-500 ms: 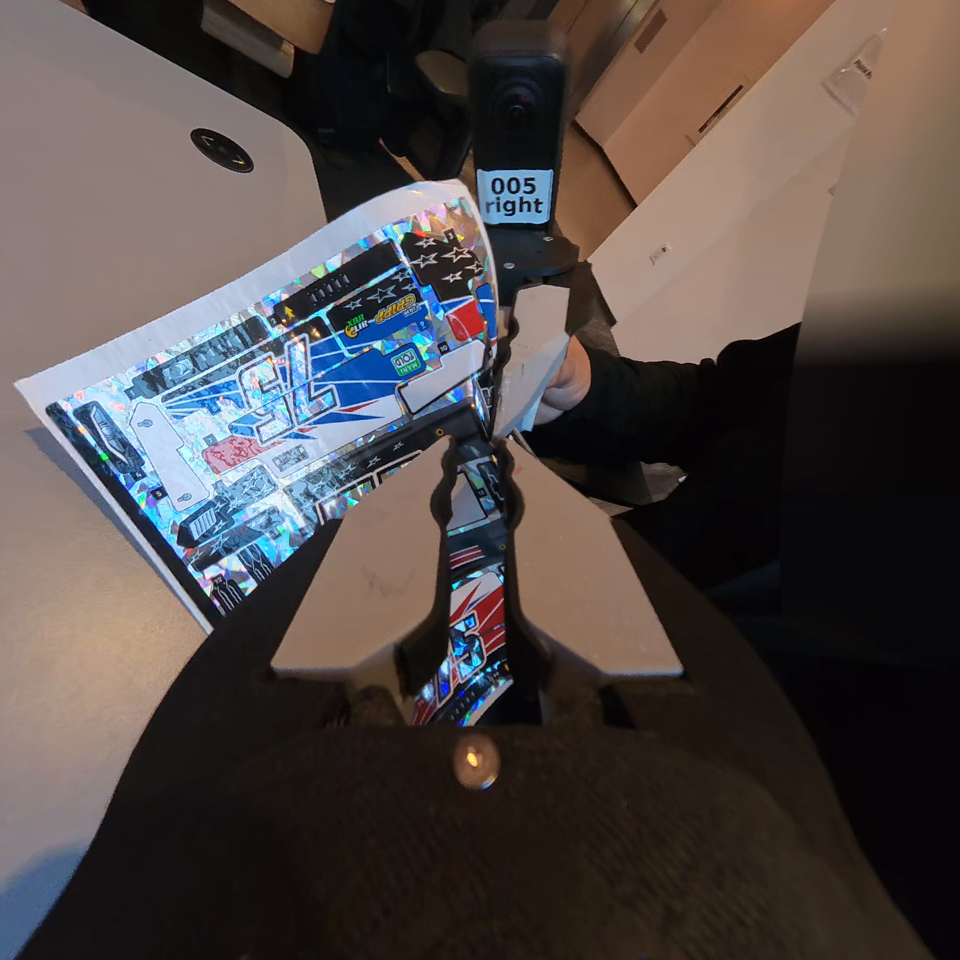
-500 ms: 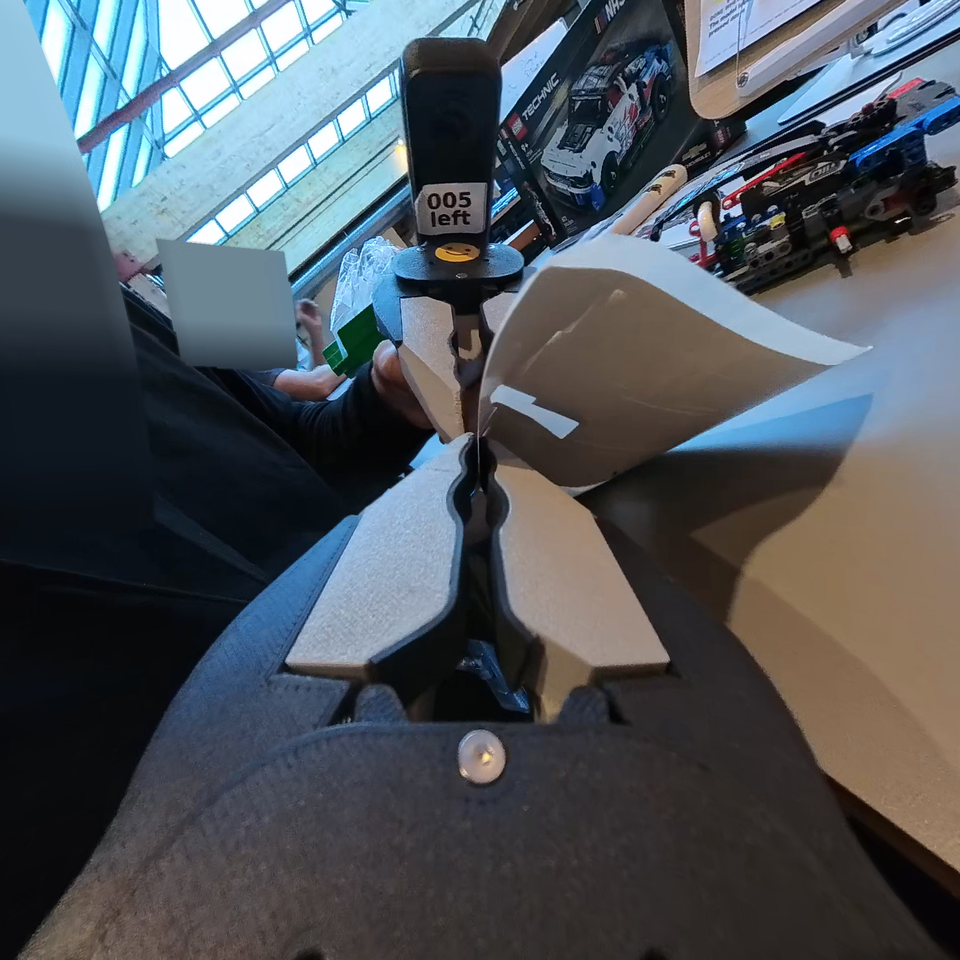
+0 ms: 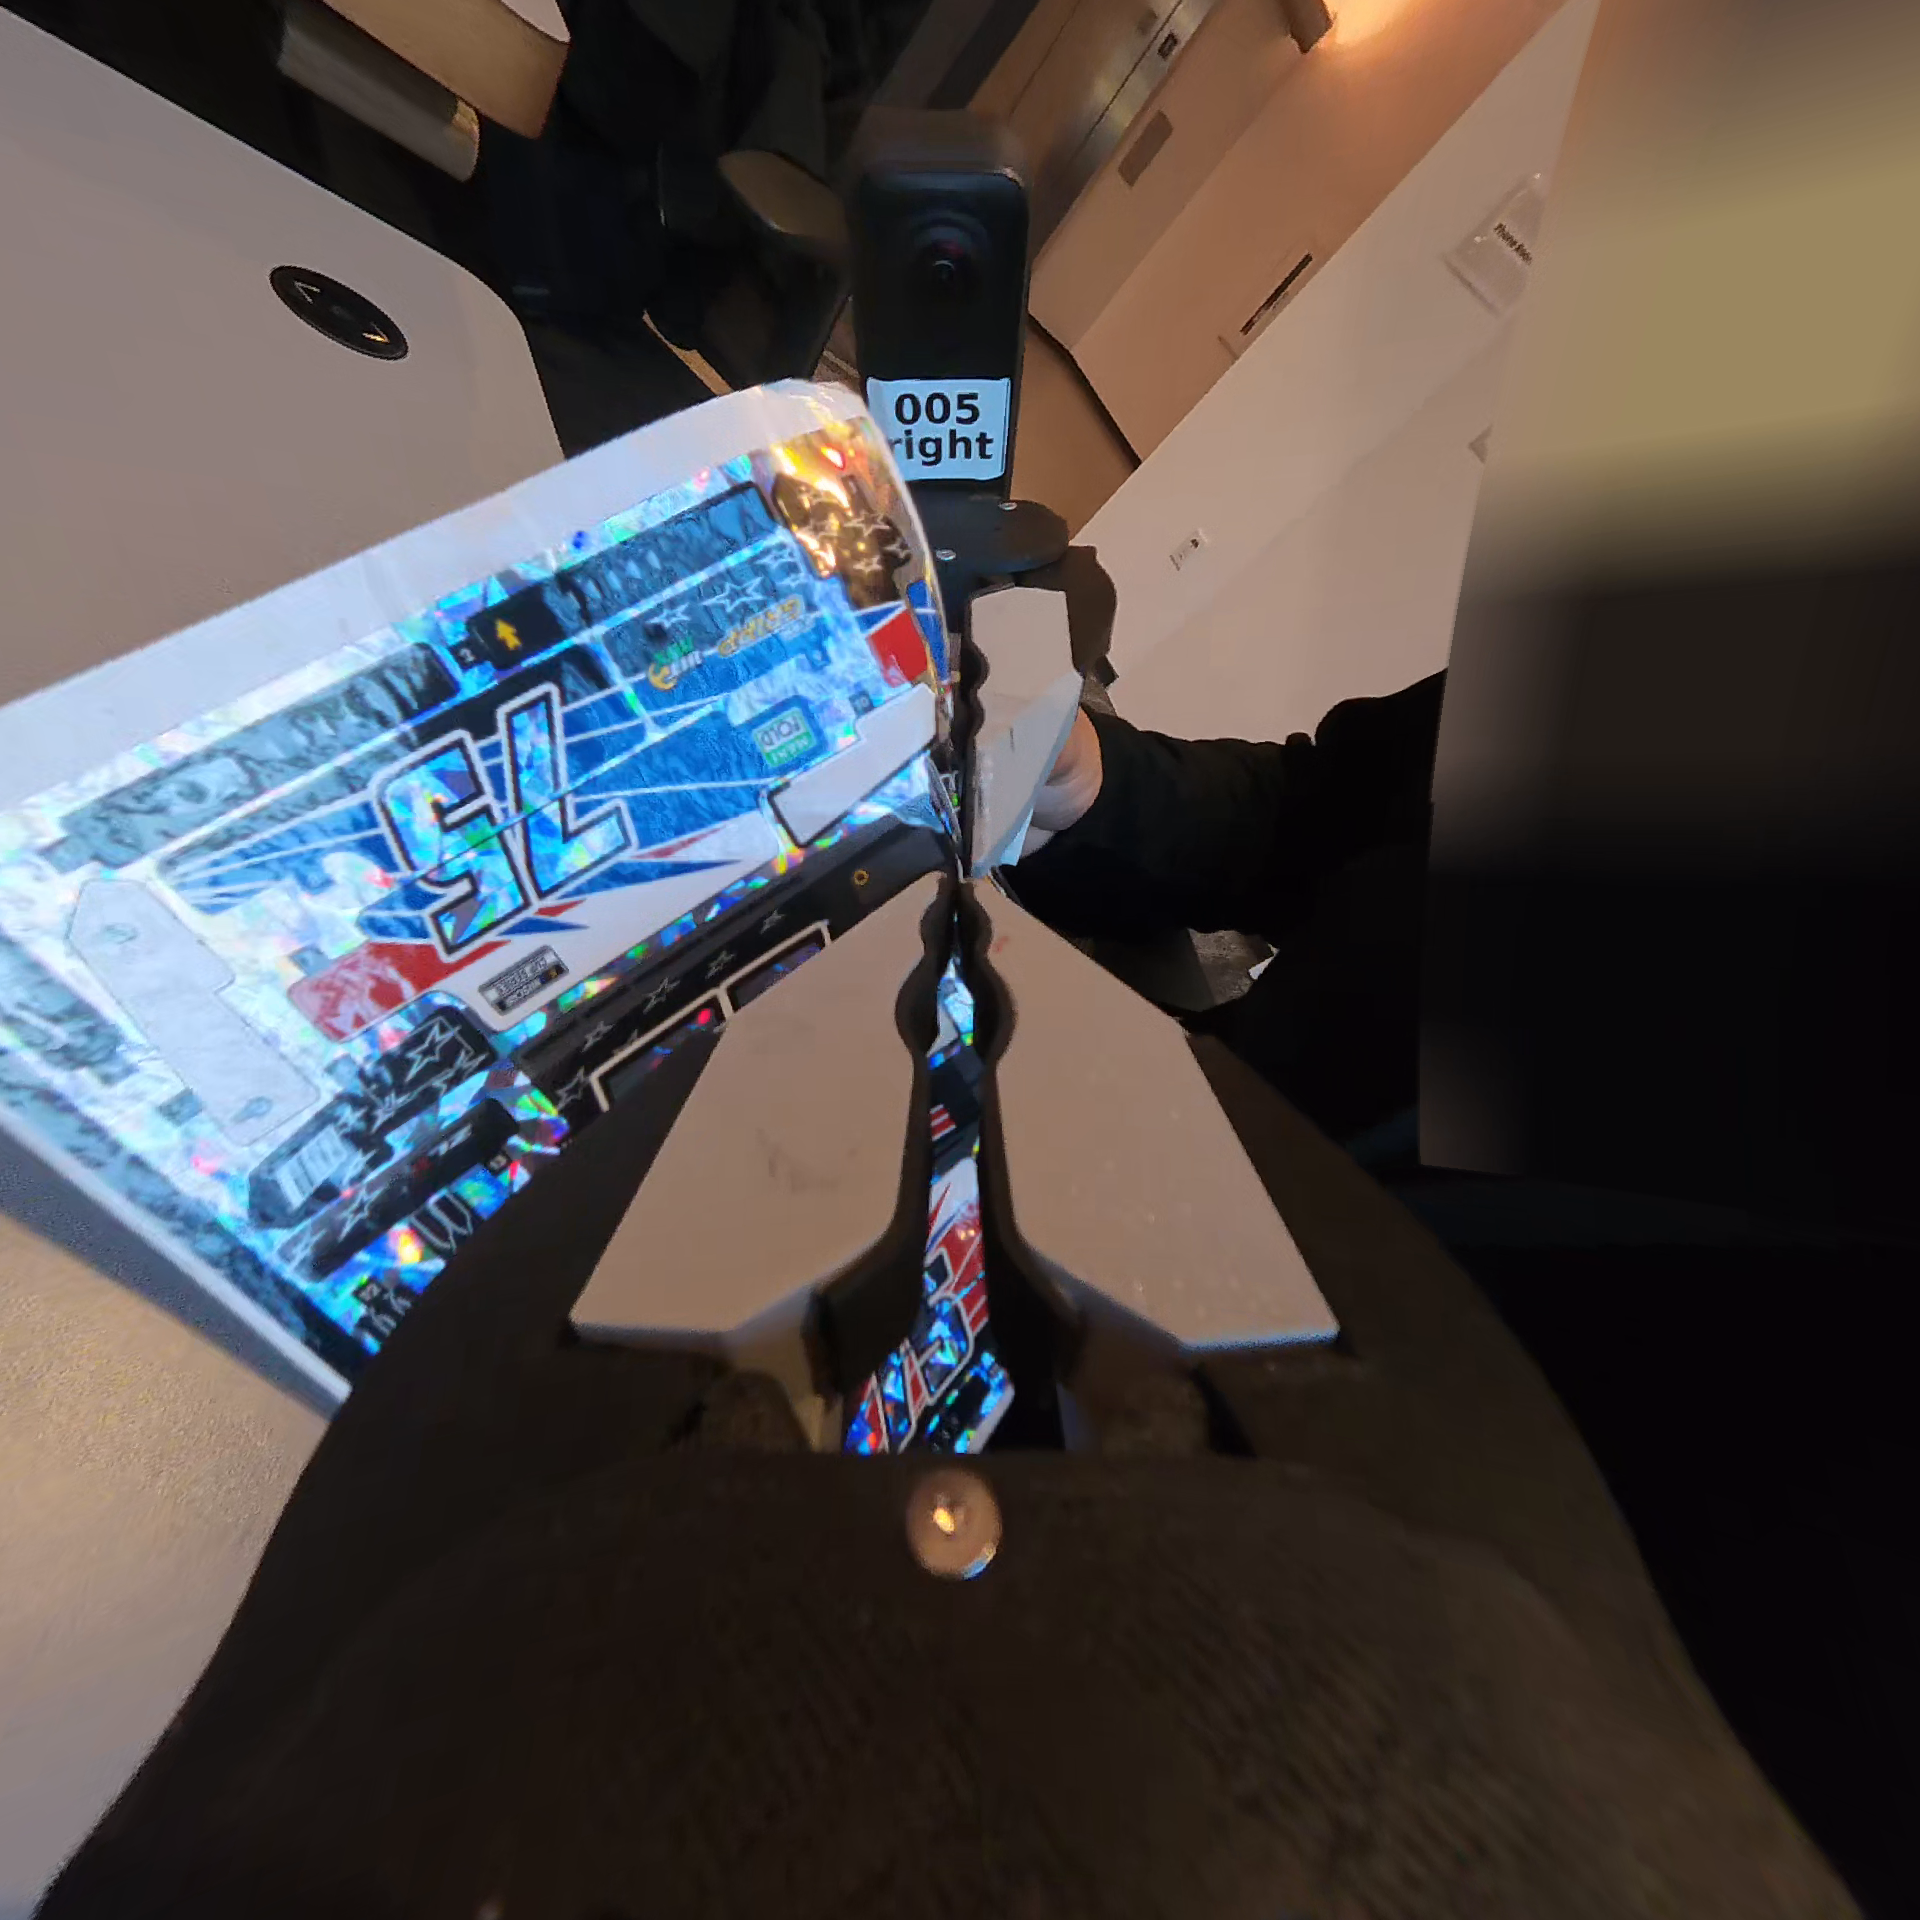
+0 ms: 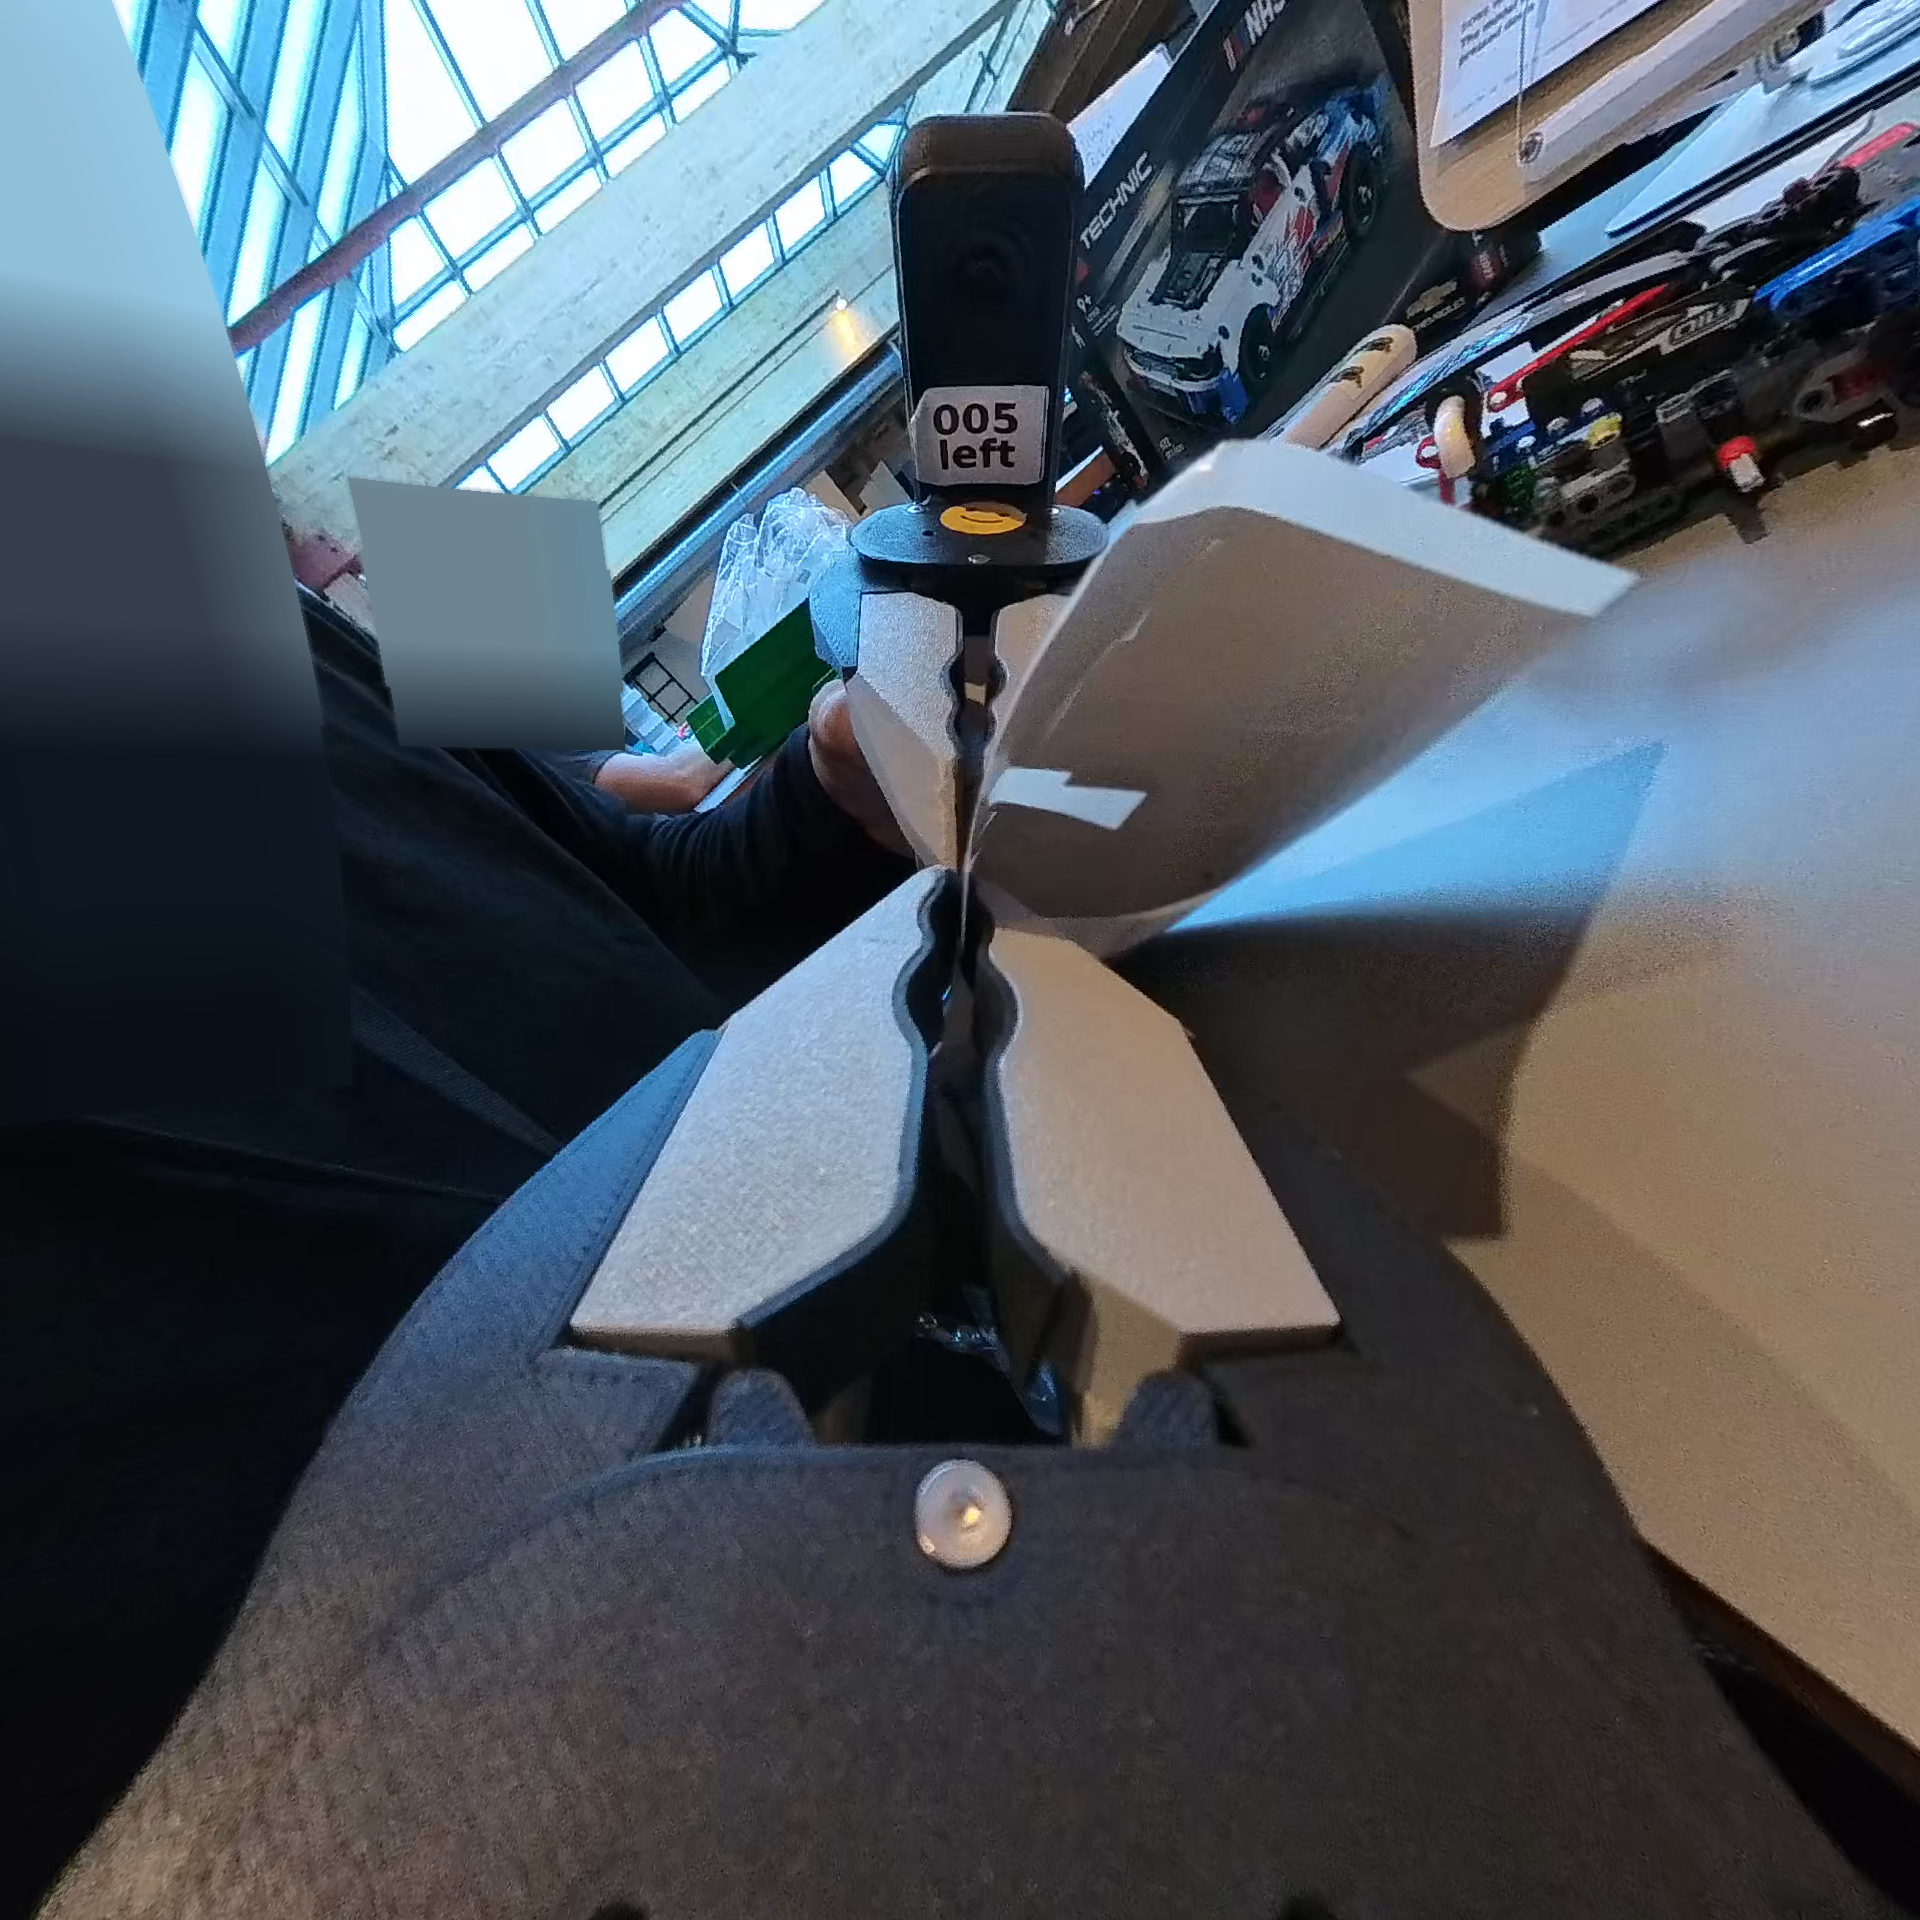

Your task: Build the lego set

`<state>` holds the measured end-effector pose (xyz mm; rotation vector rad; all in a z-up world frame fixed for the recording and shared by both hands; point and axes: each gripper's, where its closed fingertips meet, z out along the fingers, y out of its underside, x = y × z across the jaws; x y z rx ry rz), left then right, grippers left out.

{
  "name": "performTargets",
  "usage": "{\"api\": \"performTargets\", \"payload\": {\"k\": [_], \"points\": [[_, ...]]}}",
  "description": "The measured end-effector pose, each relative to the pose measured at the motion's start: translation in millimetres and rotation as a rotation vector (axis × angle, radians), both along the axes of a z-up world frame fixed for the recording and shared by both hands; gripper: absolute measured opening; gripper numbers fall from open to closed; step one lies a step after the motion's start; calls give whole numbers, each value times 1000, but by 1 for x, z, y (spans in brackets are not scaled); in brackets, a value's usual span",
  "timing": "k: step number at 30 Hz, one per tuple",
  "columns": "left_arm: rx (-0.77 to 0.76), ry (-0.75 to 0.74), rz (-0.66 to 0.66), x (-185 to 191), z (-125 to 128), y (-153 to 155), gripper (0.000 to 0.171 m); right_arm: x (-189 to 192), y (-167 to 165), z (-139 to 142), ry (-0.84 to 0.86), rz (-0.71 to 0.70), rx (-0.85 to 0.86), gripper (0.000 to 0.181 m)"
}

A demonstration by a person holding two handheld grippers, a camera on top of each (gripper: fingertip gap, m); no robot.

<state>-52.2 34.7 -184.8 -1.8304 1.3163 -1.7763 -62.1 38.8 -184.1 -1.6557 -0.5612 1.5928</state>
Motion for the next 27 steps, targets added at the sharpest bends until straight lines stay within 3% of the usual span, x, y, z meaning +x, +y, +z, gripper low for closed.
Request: {"api": "performTargets", "payload": {"k": [17, 27], "points": [[138, 68, 137, -3, -11, 21, 0, 5, 13, -15, -62, -71, -42, 0], [225, 59, 312, -33, 13, 76, 0, 28, 49, -24, -126, -182, -133, 0]]}}
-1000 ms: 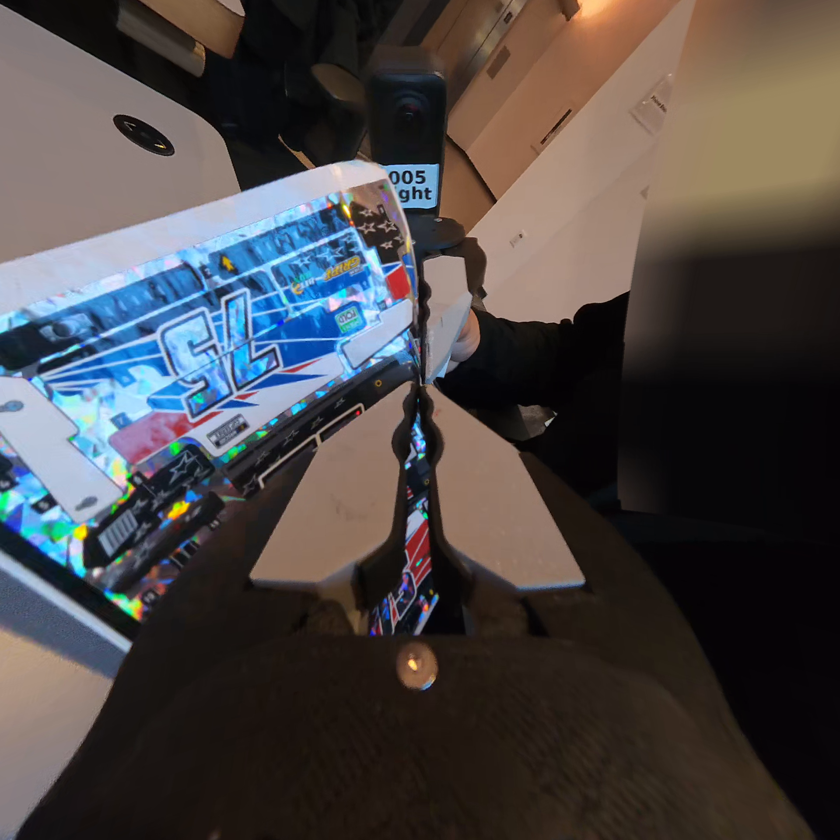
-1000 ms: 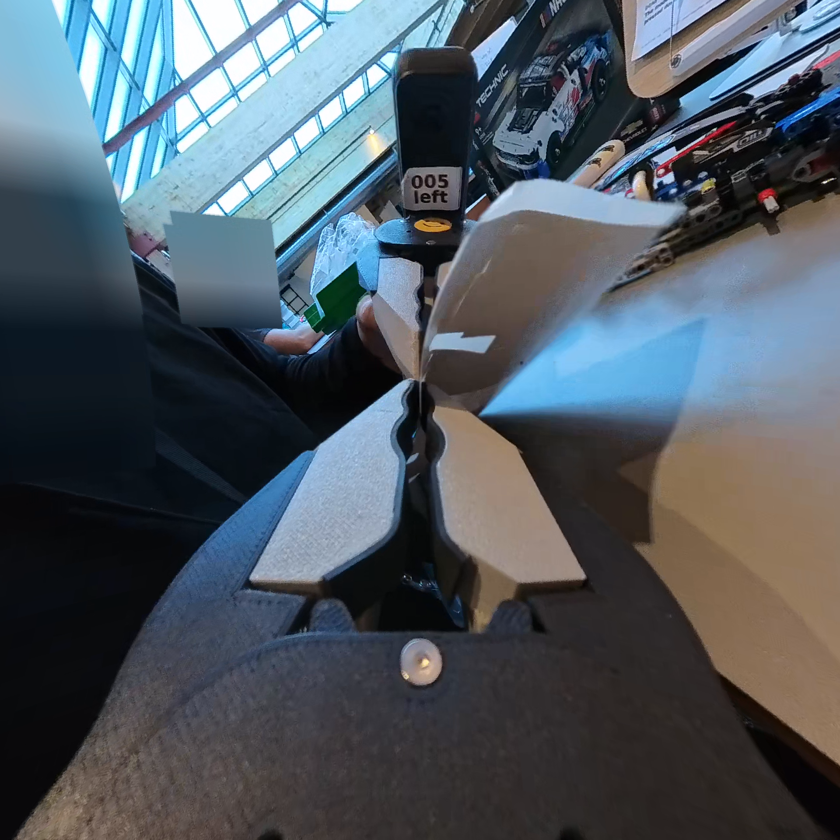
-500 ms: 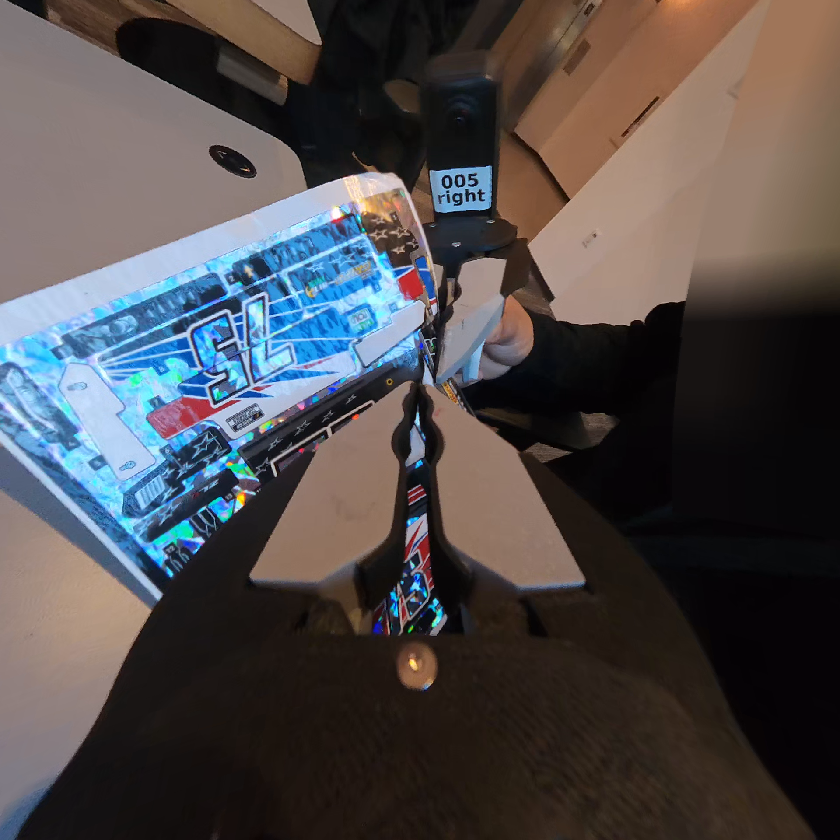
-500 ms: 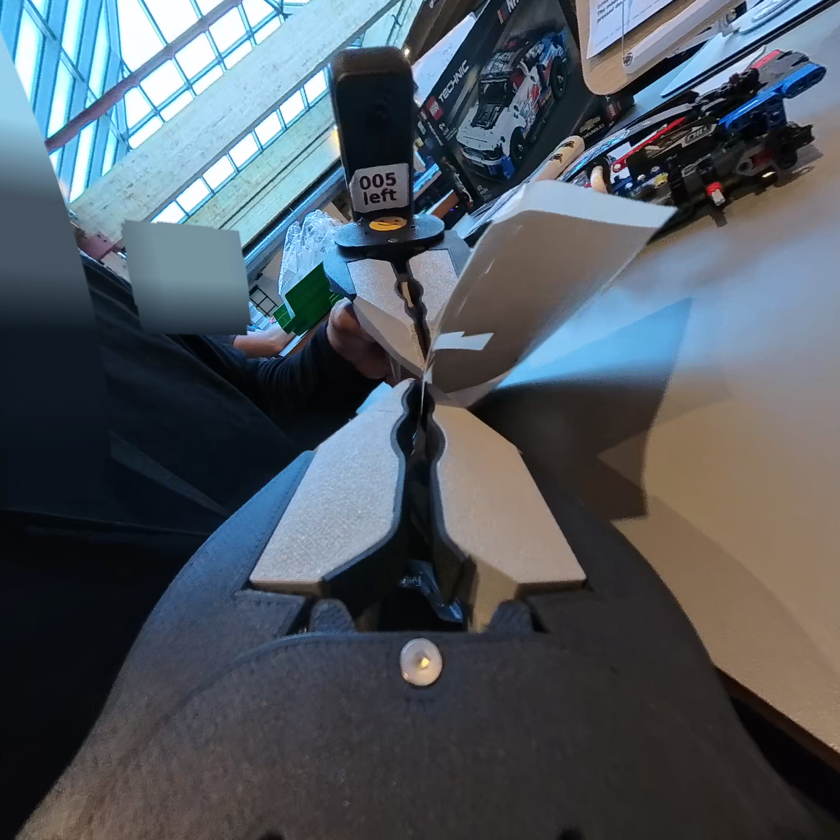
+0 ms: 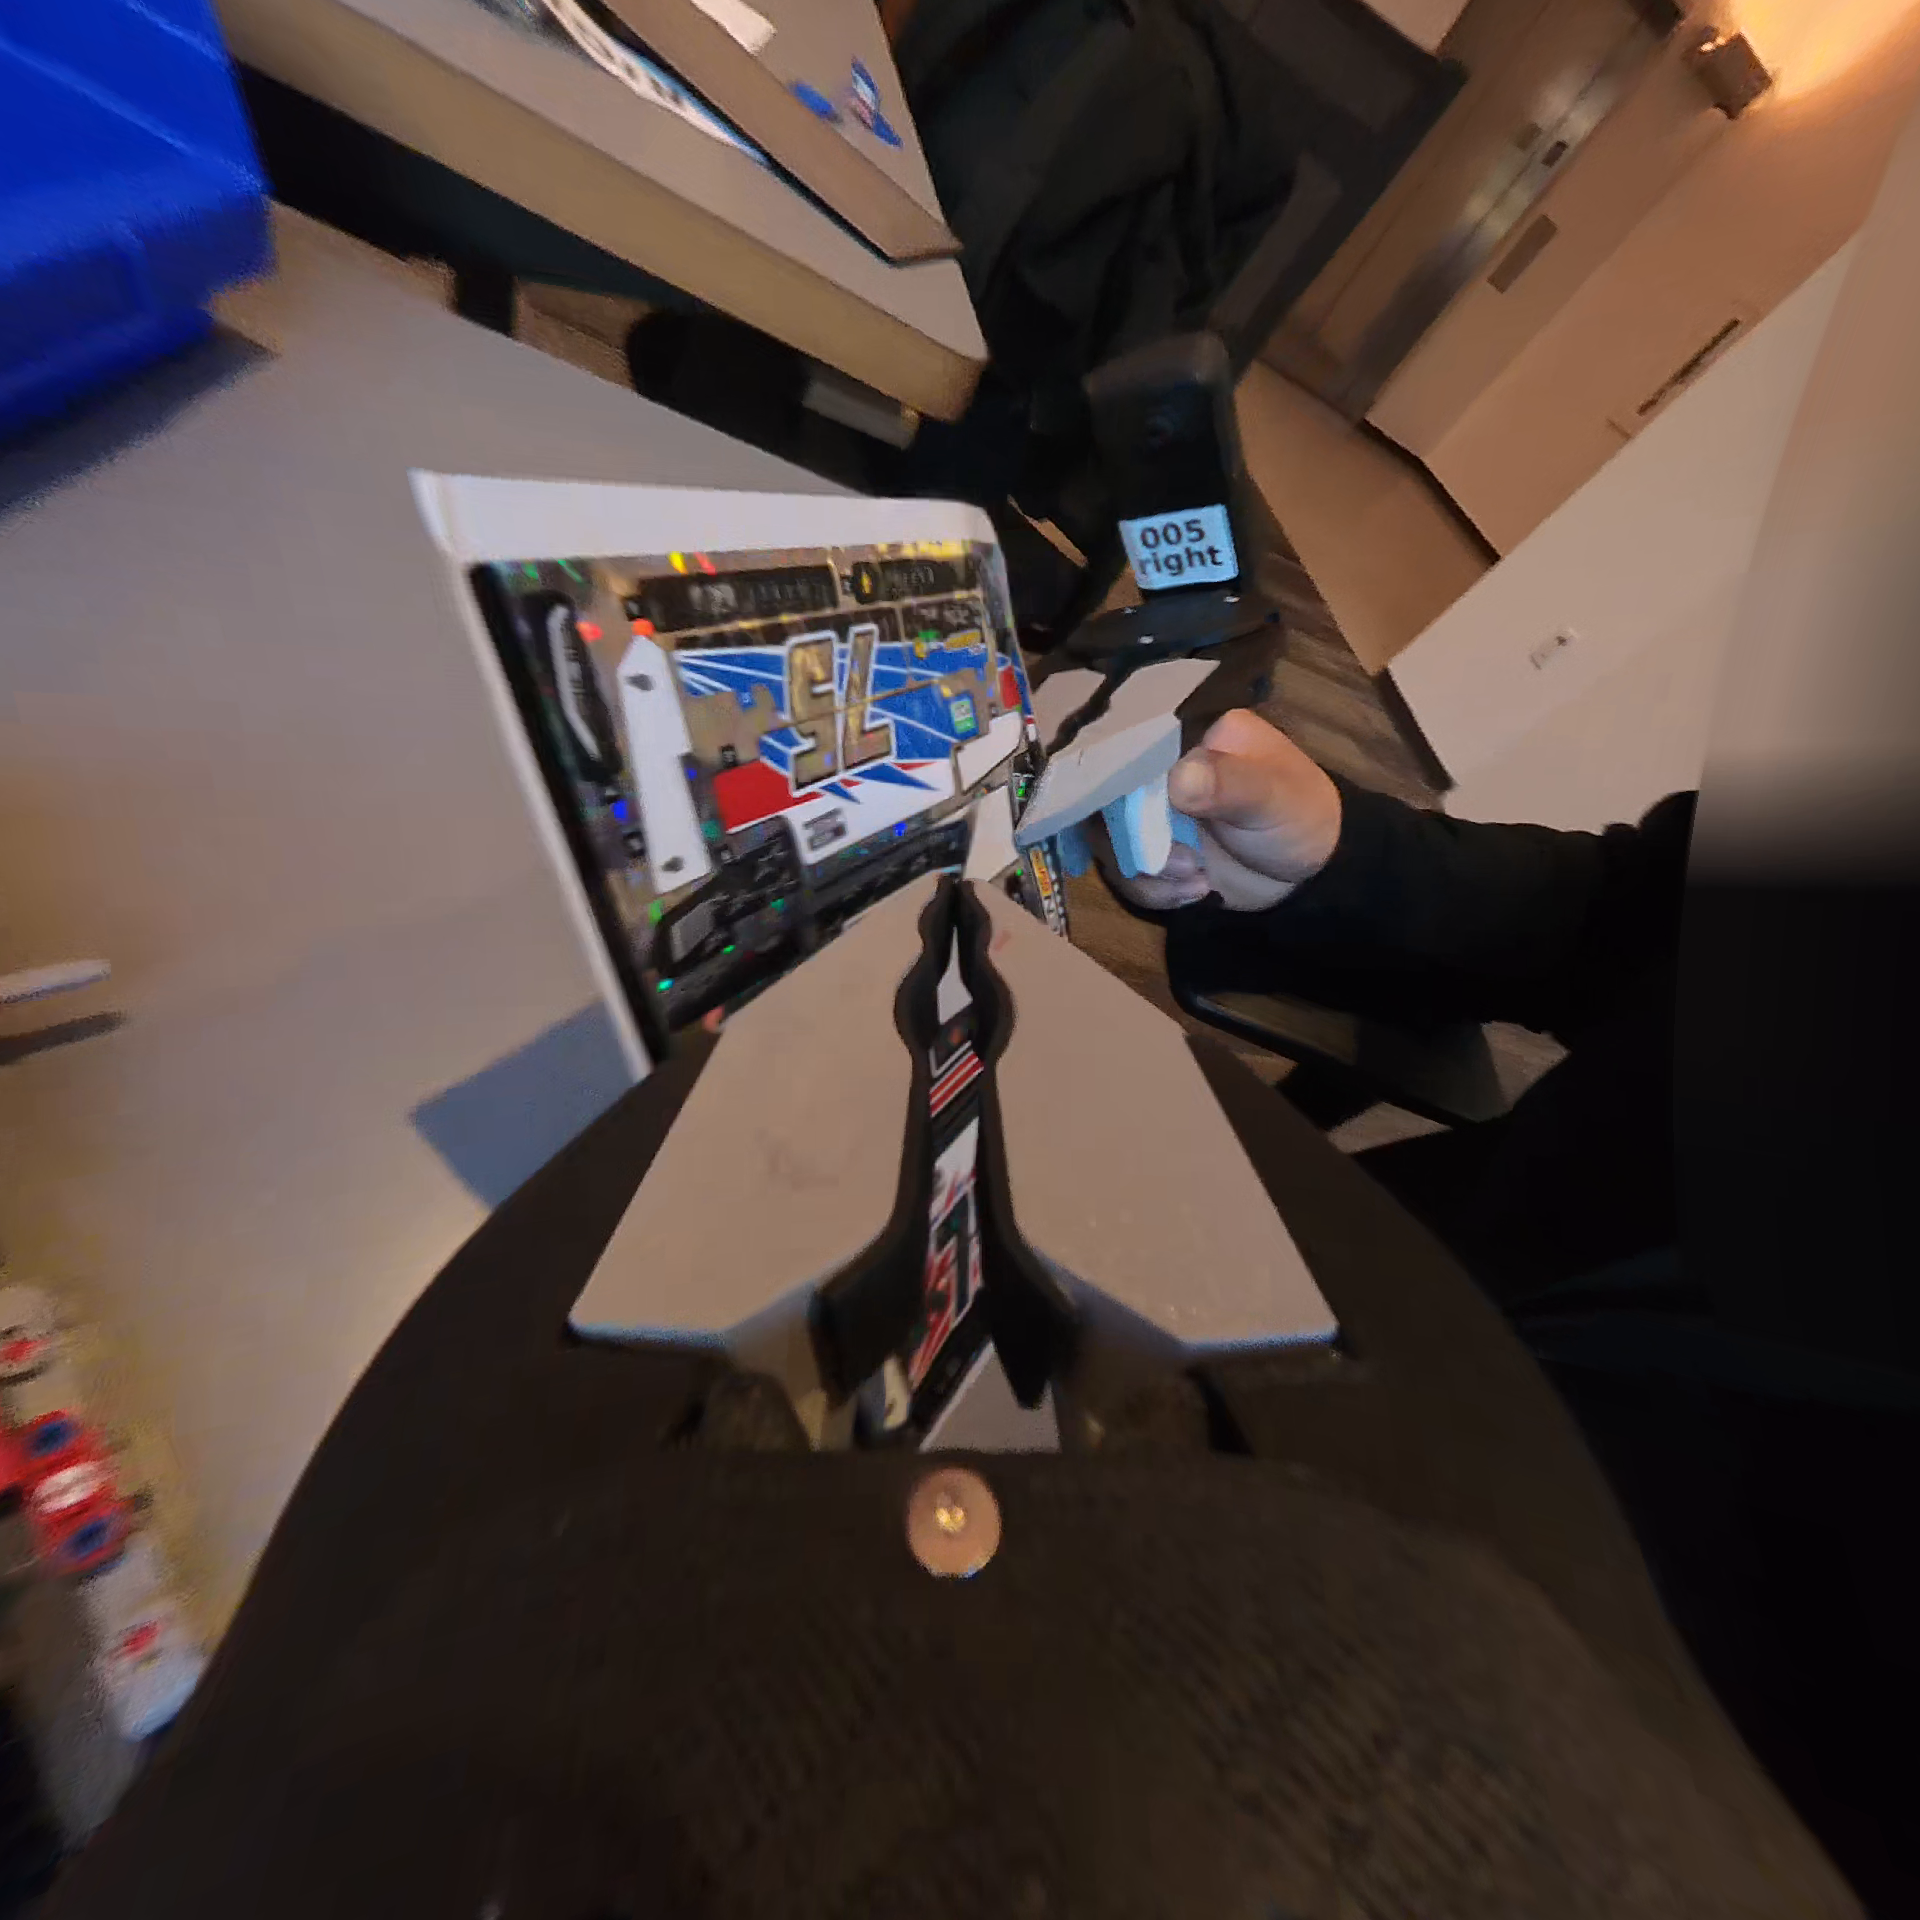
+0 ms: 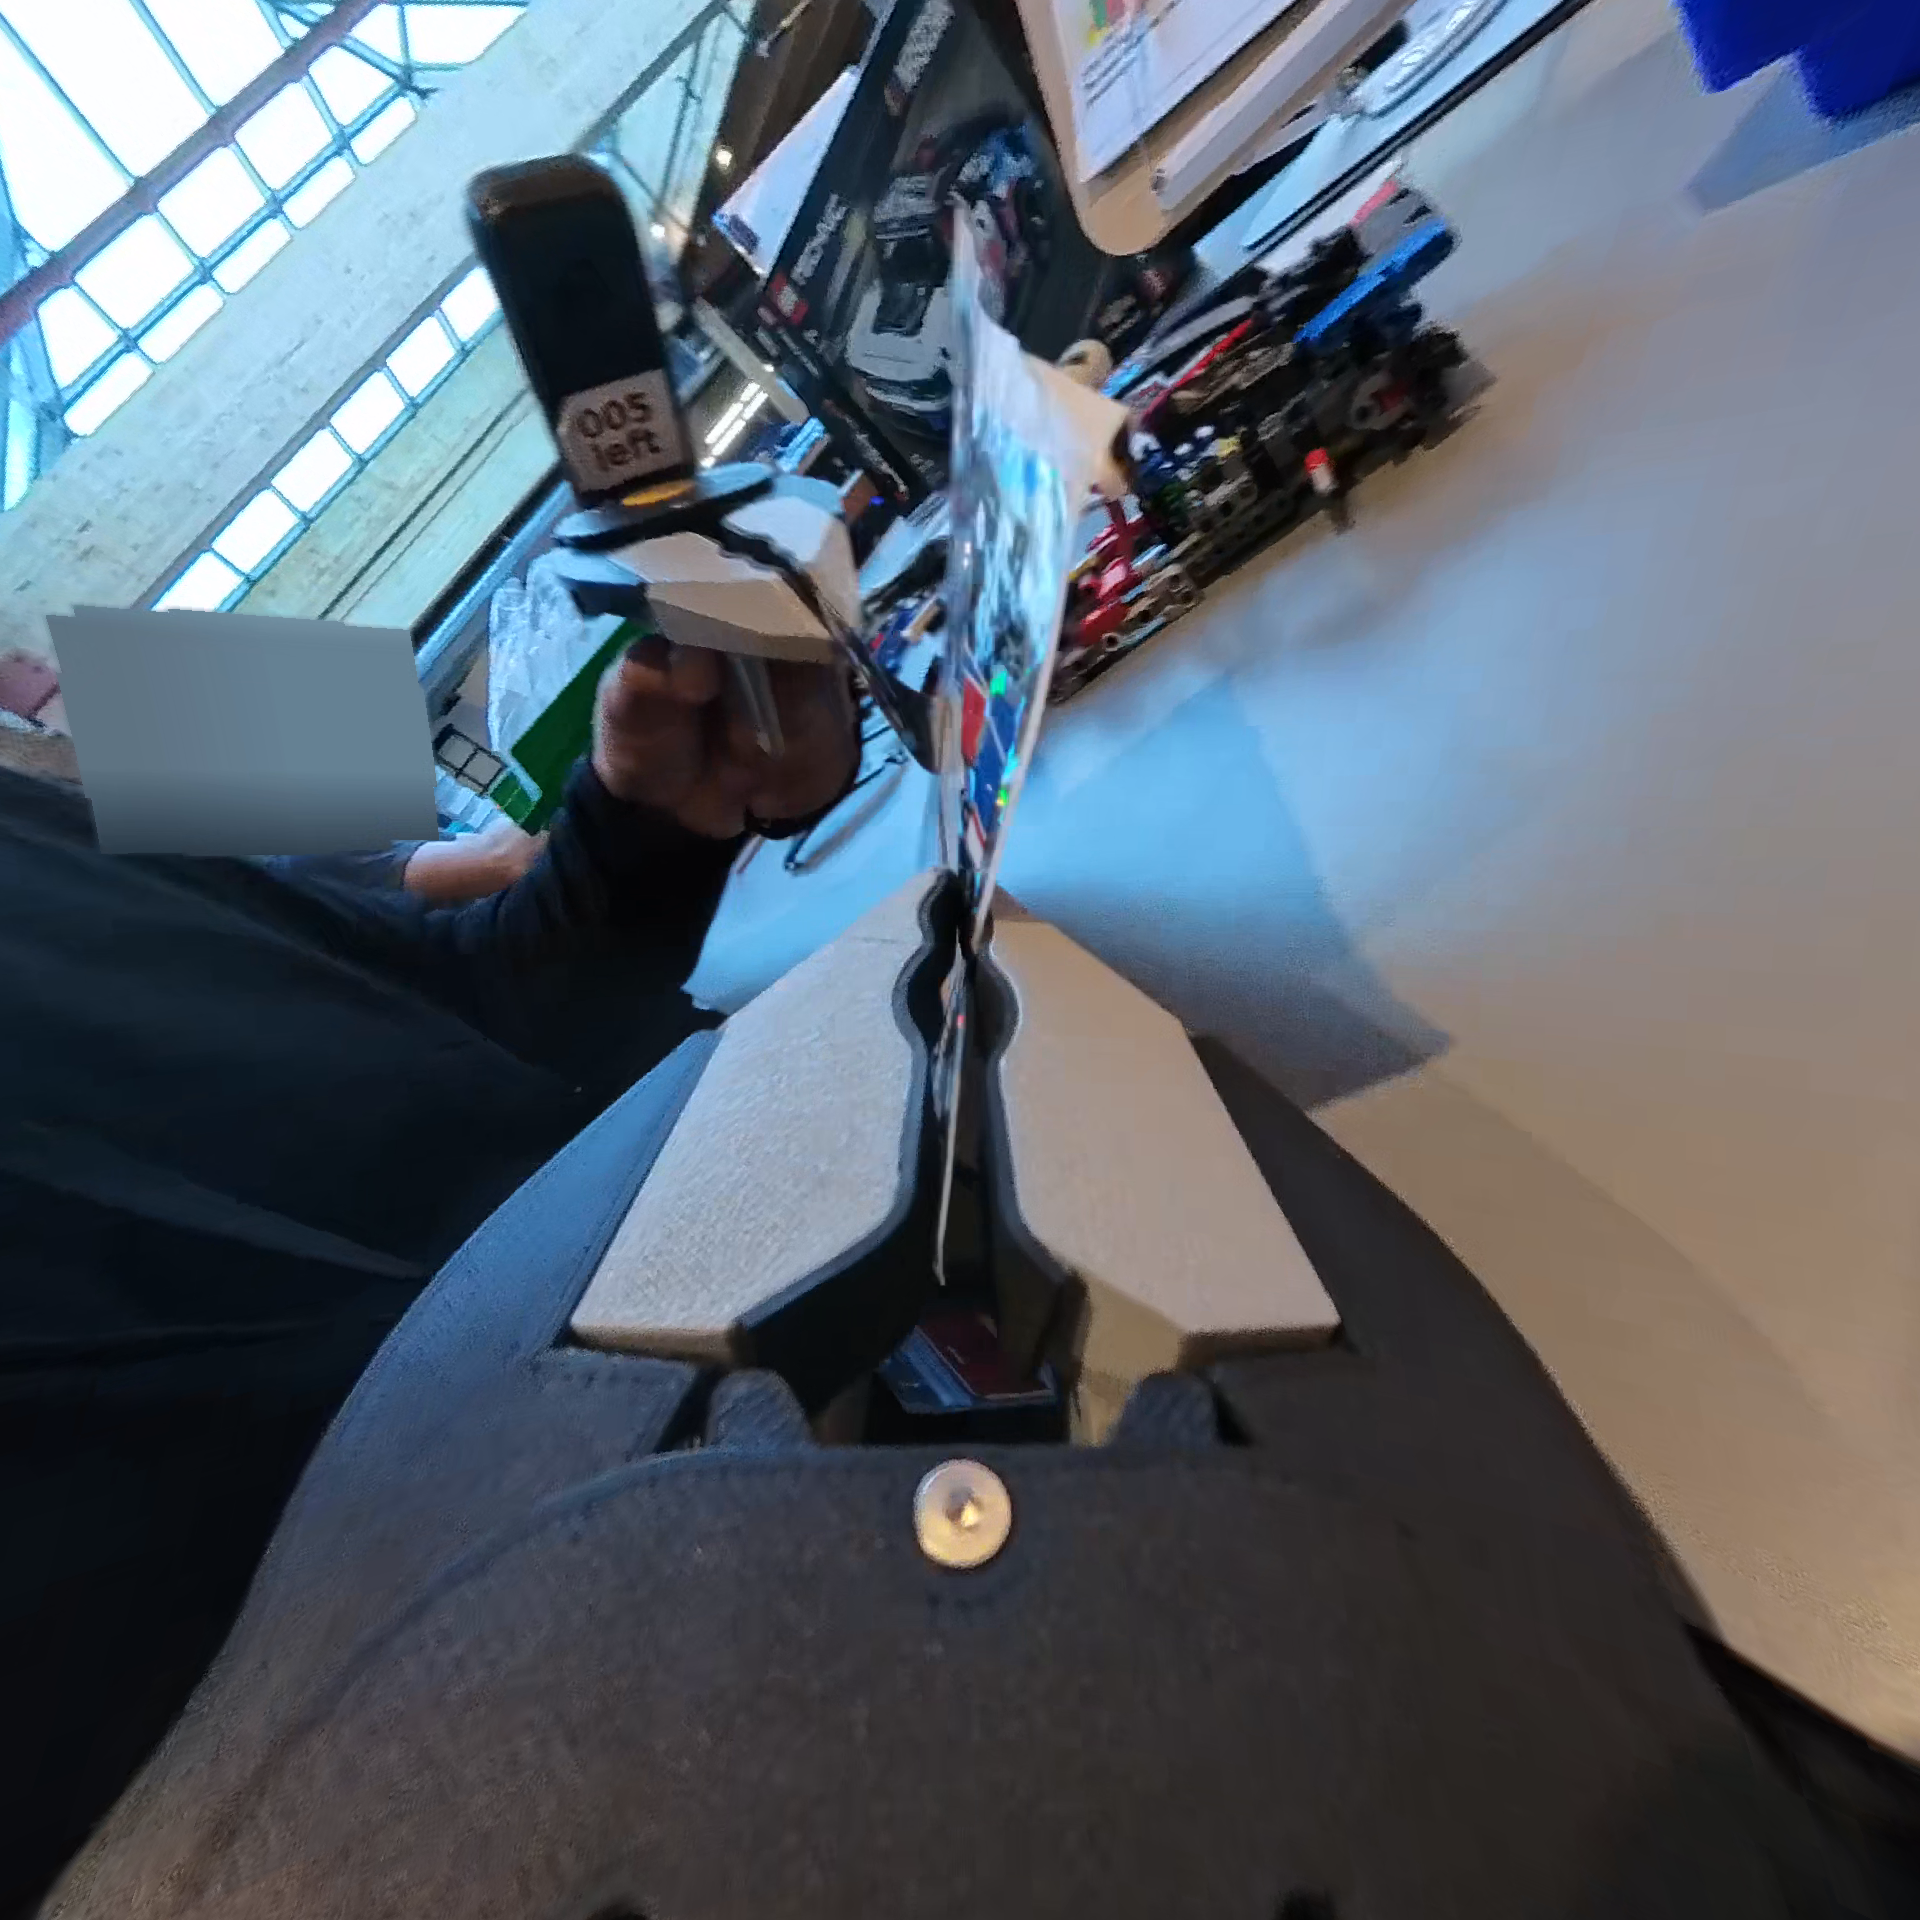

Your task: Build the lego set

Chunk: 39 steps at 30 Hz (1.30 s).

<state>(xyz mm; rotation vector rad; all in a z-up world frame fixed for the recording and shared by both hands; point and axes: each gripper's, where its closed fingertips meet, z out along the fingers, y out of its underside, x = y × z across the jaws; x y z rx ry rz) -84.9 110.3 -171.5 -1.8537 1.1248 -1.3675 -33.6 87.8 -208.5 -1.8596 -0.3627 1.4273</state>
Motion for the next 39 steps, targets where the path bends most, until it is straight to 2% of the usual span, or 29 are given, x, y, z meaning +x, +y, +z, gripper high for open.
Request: {"api": "performTargets", "payload": {"k": [7, 10, 13, 15, 19, 22, 25, 27, 30, 33, 34, 36, 39], "points": [[96, -17, 146, -37, 36, 47, 0, 35, 58, -17, -173, -72, -63, 0], [141, -13, 187, -52, 51, 56, 0, 51, 87, -27, -254, -103, -78, 0], [190, 24, 210, -64, 60, 59, 0, 58, 106, -41, -320, -76, -153, 0], [223, 63, 225, -71, 62, 58, 0, 64, 116, -48, -394, -84, -178, 18], [306, 148, 272, -89, 59, 49, 0, 88, 127, -36, -584, -235, -96, 41], [342, 208, 329, -109, 52, 42, 0, 104, 125, -14, -757, -325, 10, 48], [343, 250, 387, -129, 44, 33, 0, 100, 120, -8, -836, -267, -12, 52], [367, 277, 444, -145, 42, 26, 0, 74, 109, 0, -773, -145, -59, 49], [437, 318, 540, -167, 41, 12, 0, -30, 68, 49, -372, 163, -12, 40], [567, 401, 633, -183, 38, -4, 0, -127, 8, 74, -45, 540, -136, 34], [616, 446, 664, -190, 35, -9, 0, -149, -5, 75, 9, 619, -182, 33], [686, 540, 722, -211, 30, -18, 0, -180, -20, 67, 0, 719, -204, 34], [633, 536, 769, -240, 28, -37, 0, -197, -22, 60, -70, 765, -86, 35]]}}
